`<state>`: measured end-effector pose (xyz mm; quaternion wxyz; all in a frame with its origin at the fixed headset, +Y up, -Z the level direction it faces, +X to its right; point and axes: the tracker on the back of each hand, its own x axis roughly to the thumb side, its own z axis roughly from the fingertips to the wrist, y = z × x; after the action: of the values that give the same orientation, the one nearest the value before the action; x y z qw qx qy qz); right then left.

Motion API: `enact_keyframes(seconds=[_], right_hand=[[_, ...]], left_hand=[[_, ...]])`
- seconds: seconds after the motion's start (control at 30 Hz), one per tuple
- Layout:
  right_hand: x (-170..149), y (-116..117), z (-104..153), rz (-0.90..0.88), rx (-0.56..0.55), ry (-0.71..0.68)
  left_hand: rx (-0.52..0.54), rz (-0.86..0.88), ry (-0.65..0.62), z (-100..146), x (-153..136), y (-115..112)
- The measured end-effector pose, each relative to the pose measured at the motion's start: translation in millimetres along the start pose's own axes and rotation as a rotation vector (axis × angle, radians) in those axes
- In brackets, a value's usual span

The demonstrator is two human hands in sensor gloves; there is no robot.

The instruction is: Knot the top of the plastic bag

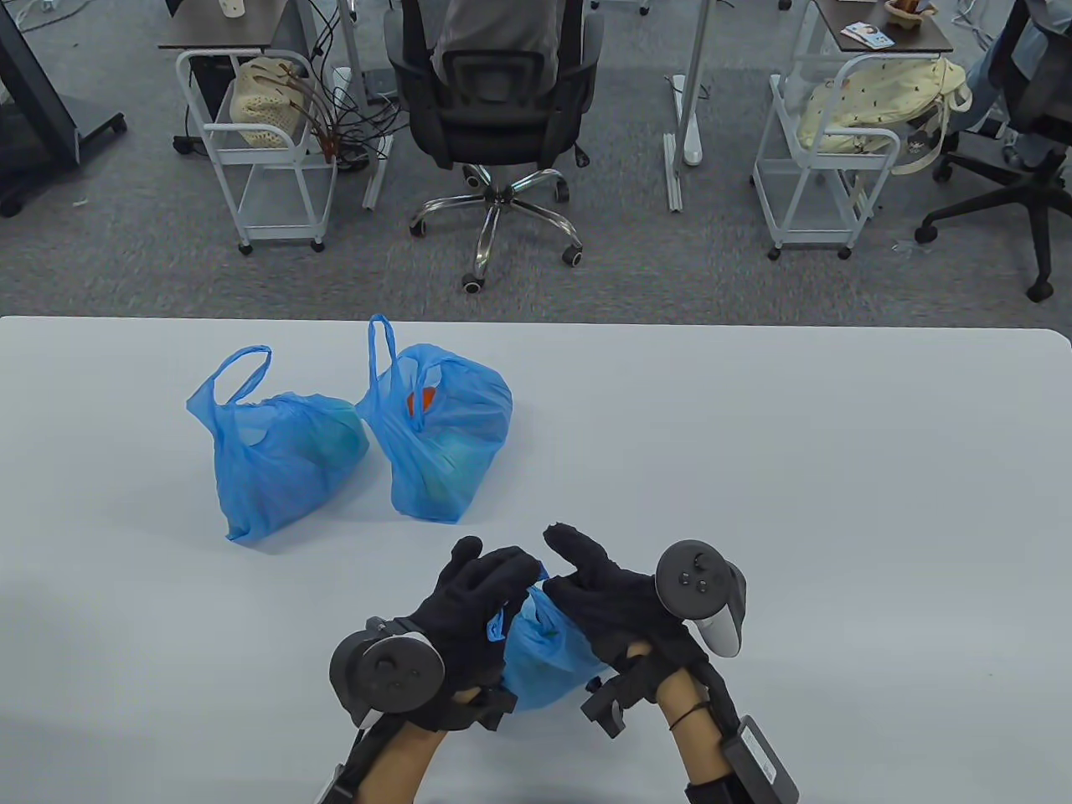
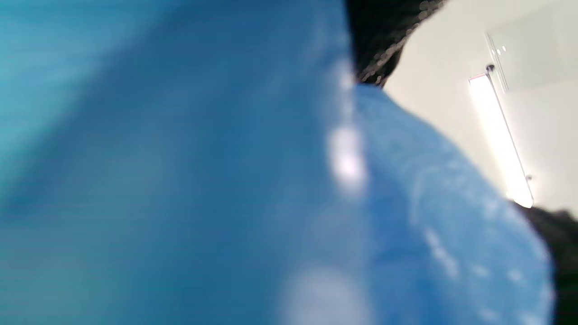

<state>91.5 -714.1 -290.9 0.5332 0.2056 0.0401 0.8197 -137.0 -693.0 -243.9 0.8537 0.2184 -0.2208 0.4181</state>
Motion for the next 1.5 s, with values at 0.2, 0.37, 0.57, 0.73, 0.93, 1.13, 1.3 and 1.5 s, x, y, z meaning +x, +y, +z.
enact_keyframes(seconds=[0.2,0.37,0.57,0.73,0.93,1.13,1.3,1.5], right_hand=[[2.8,-0.7,-0.4,0.085,-0.057,-0.069],[3.0,-9.9,1.1,0.12,-0.164,-0.102],[3.1,-19.4,3.2,0.14,-0.212,-0.133],[2.7,-26.3,6.0,0.229,-0.272,-0.148],[-1.7,-35.2,8.1,0.265,-0.303,-0.145],[-9.0,-43.5,9.1,0.364,-0.314,-0.122],[-17.8,-51.4,9.2,0.446,-0.321,-0.092],[-27.4,-57.3,9.4,0.457,-0.32,-0.054]], left_hand=[[-0.074,0.159,0.036,-1.2,-7.7,-4.6],[-0.109,0.227,0.07,-2.6,-12.4,-6.0],[-0.148,0.373,0.182,-2.6,-29.9,-6.6],[-0.109,0.43,0.258,-1.2,-42.4,-1.9],[-0.084,0.362,0.313,-0.3,-52.1,3.5],[-0.077,0.273,0.363,0.7,-59.7,7.8],[-0.072,0.14,0.389,0.7,-64.2,11.5],[-0.087,0.044,0.418,0.4,-71.5,14.7]])
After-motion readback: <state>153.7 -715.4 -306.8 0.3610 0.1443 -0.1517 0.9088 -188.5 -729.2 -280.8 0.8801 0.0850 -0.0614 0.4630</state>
